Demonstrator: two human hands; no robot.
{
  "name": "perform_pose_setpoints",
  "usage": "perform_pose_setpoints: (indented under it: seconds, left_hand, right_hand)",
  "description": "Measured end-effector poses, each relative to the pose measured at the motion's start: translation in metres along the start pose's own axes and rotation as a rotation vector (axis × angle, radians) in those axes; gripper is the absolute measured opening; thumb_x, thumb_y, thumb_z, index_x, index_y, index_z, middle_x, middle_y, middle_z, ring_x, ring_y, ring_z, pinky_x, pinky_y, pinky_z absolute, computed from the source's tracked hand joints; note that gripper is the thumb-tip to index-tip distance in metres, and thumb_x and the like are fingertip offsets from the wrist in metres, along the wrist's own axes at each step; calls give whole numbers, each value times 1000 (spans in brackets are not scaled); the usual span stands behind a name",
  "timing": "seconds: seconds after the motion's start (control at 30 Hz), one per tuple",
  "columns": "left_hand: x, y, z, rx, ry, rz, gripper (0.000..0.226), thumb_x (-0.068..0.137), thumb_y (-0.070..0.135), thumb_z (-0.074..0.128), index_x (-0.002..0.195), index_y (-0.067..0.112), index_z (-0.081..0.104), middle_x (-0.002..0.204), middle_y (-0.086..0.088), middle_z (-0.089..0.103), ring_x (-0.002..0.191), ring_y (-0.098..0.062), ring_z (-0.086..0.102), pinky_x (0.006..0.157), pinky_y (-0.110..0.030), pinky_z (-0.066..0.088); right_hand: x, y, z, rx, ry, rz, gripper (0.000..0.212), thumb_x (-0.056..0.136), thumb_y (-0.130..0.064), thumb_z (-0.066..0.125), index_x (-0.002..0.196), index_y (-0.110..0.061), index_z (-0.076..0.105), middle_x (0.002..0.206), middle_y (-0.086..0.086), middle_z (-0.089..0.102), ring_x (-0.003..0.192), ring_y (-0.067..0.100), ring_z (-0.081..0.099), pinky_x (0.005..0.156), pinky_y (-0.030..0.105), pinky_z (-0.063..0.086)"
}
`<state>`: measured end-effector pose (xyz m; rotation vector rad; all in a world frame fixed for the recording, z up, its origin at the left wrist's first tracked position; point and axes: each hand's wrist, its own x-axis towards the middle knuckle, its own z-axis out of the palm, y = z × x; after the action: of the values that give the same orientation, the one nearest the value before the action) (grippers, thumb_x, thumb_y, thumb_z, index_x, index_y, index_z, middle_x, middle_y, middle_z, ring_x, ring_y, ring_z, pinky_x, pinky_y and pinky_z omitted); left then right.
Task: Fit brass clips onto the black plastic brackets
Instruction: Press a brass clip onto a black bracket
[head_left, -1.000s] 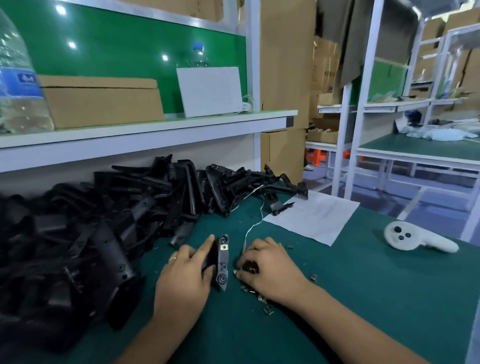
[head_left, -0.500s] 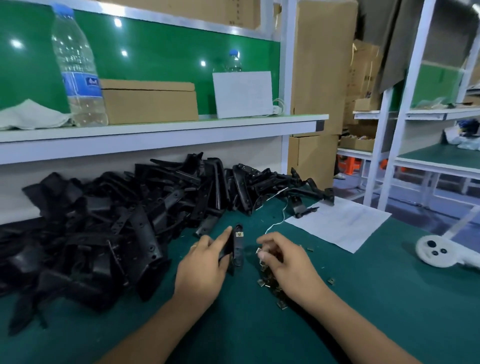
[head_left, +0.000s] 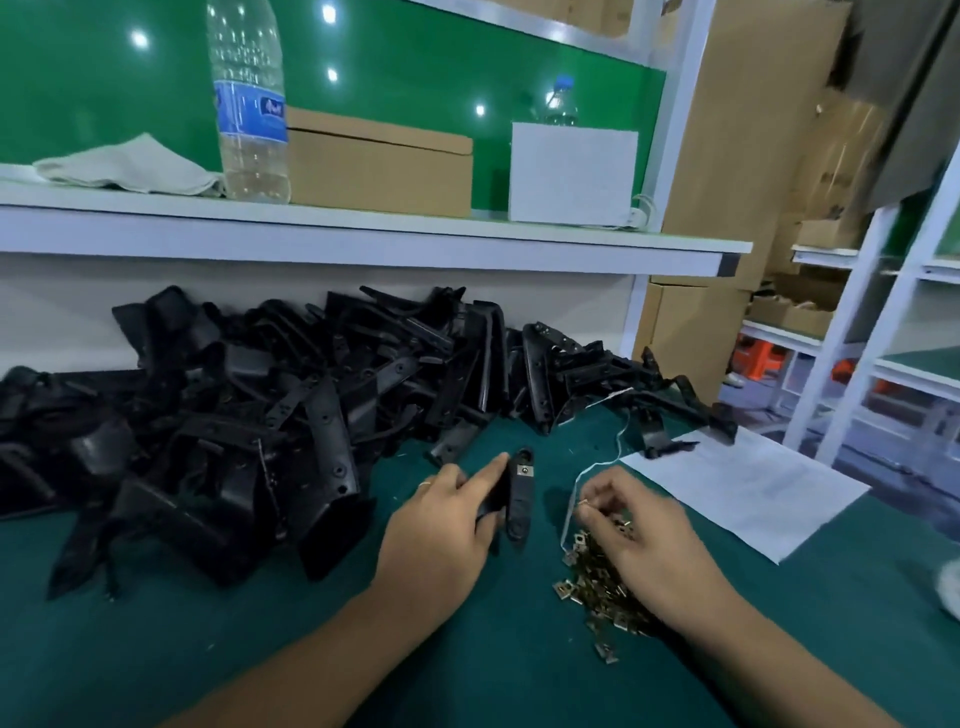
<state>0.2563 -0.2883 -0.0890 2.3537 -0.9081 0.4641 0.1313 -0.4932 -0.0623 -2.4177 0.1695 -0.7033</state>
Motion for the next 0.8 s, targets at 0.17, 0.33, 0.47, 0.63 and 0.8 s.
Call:
perform_pose_setpoints:
  seconds: [0.17,0.33,0.47,0.63,0.8]
  left_hand:
    - [-1,2,3,37,15,80,66,105,42,52,162,46,21,109,10,47,102,-11,49,78,-23,45]
    - [1,2,4,48,-7,31,65,106,45,49,162,49,15,111,12,44,103,-10,49,73,-21,40]
    - [2,2,5,74,-13,31,65,106,45,50,161,50,15,113,11,46,104,-11,51,73,-23,38]
    - [3,4,3,71,-59,37,67,106,44,49,161,51,12,110,12,45,101,-11,51,73,-23,39]
    - [2,2,0,50,-90,58,67,103,43,48,160,52,14,105,14,43,89,-9,40,70,-25,39]
  right_hand:
    - [7,-4,-15,-75,-262,-127,17,97,-30,68,103,-40,56,92,-18,72,97,4,68,87,26,44]
    - [2,-1,-18,-90,-233,-165,15,97,-35,68,104,-46,60,97,-24,73,109,3,60,91,28,42]
    - [0,-4,-19,95,-201,-127,13,93,-39,70,105,-41,66,95,-17,77,107,10,66,97,38,43]
    - [-3,0,-15,151,-226,-64,12,92,-30,74,103,-33,69,106,-15,76,112,12,67,105,48,43]
    - [-3,12,-12,72,-188,-36,11,100,-27,61,106,-37,62,105,-19,61,107,7,56,83,12,38]
